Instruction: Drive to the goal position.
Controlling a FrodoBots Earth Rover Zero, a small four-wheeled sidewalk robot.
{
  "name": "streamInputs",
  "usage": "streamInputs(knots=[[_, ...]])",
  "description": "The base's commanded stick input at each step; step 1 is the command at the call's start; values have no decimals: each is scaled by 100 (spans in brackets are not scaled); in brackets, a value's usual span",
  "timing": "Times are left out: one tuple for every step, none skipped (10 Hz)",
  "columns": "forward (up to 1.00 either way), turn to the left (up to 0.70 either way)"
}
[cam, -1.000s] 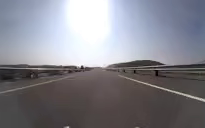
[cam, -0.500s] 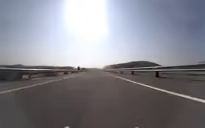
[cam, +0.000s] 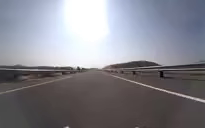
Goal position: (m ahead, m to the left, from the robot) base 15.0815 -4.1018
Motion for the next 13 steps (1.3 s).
streamInputs(knots=[[100, 0], [100, 0], [100, 0], [100, 0], [100, 0], [100, 0], [100, 0], [100, 0], [100, 0], [100, 0], [100, 0], [100, 0], [100, 0]])
